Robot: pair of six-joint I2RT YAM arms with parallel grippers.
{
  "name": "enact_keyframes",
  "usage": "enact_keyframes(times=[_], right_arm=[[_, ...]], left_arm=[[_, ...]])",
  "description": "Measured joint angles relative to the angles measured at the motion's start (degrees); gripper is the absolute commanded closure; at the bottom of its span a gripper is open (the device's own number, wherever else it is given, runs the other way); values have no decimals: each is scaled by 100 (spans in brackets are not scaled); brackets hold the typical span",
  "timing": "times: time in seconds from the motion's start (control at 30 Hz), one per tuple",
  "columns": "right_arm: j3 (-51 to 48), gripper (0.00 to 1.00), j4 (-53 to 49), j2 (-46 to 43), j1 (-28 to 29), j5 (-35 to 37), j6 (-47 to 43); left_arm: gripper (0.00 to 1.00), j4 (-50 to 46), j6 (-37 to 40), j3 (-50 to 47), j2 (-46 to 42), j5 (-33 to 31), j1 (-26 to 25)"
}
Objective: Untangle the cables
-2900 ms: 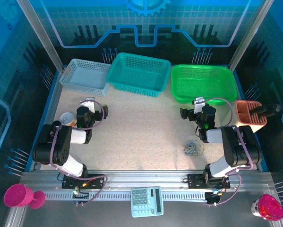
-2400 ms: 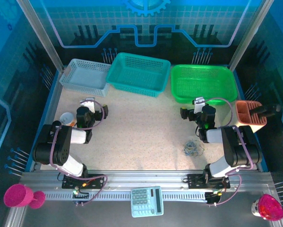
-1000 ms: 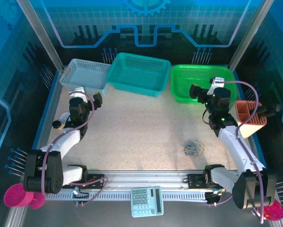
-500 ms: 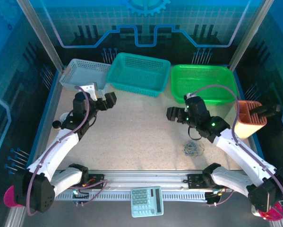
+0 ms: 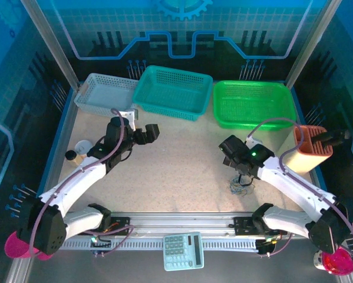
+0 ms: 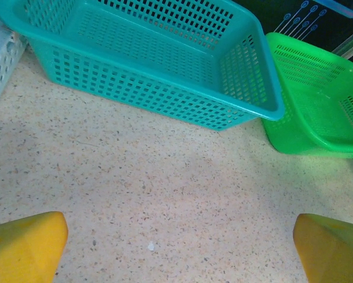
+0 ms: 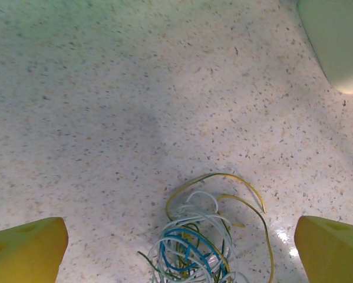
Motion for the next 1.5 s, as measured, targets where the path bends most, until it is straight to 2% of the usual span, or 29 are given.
enact_keyframes(times=[0.33,0.6,0.77,0.9,1.2,1.33,1.5], right_arm=[[-833,0,599,254,-573,-767,232],[-1027,0,1471,579,-623,-1558,122],[-1016,0,2310,986,-621,-2308,-157],[-671,2,2990,1563,-455,-2874,-330],[1620,5,4623,3517,293,-3941,-575],[1823,5,4833,3467,289,-4072,-737],[1405,4,4780,2824,94,-4019,-935]], left_arm=[[1,28,-70,46,72,17,-63],[1,31,-164,46,87,15,-118],[1,35,-264,66,114,15,-151],[1,33,-308,118,170,-4,-197],[1,-4,-459,129,129,-170,-286],[1,-37,-459,129,-133,-308,-291],[1,-17,-525,116,-404,-444,-295]])
